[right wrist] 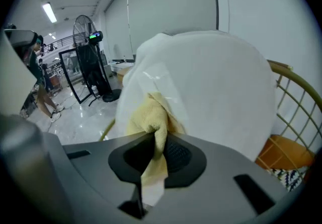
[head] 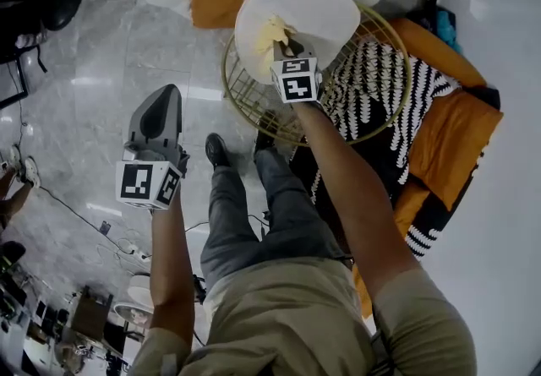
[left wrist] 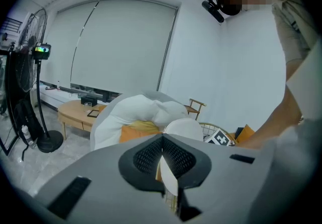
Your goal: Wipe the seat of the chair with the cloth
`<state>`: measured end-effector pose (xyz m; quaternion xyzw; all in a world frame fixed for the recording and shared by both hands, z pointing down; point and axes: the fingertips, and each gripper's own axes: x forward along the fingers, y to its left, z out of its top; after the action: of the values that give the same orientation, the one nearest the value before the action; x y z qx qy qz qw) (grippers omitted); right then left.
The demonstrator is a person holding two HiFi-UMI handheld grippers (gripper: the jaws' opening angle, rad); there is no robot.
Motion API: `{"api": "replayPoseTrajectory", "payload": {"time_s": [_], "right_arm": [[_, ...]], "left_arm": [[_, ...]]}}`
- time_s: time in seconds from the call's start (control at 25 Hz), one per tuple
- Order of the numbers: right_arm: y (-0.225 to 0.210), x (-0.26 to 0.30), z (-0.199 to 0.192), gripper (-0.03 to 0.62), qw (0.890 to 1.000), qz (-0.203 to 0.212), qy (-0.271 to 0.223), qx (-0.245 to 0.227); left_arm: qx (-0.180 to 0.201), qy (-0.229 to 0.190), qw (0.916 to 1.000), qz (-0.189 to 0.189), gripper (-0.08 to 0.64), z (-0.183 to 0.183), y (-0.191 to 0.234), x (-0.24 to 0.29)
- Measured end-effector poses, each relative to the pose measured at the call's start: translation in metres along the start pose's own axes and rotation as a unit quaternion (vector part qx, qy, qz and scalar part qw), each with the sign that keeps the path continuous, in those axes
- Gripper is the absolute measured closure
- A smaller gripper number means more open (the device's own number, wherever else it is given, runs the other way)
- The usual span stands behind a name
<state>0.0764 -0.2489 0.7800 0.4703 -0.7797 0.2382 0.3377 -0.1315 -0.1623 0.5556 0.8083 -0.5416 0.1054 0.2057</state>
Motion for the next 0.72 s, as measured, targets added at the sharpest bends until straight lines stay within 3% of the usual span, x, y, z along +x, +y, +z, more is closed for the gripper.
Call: {"api": "replayPoseTrajectory", "payload": {"time_s": [0.2,0.36,0.52,0.72], "right_arm": [[-0.118,-0.024,-0.046,0.539,0.995,-0.091,0.027,0.042],[-0.178,-0.059,-0.063,0.539,0.986,-0.151,0.025,0.066],[-0.194,-0.075,-0.07,0.54,0.98,-0.176,0.019,0.086],[-0.181,-0.072,-0.073,0.54,0.982,-0.168,0.02,0.087]], "left_arm": [[0.002,0.006,1.0,-0.003,0.545,0.0,-0.003,0.007],[0.007,0.003,0.9999,-0.012,0.545,-0.006,-0.011,0.01],[0.011,0.003,0.9997,-0.022,0.545,-0.007,-0.019,0.014],[0.01,0.009,0.9997,-0.019,0.545,-0.004,-0.018,0.012]]}}
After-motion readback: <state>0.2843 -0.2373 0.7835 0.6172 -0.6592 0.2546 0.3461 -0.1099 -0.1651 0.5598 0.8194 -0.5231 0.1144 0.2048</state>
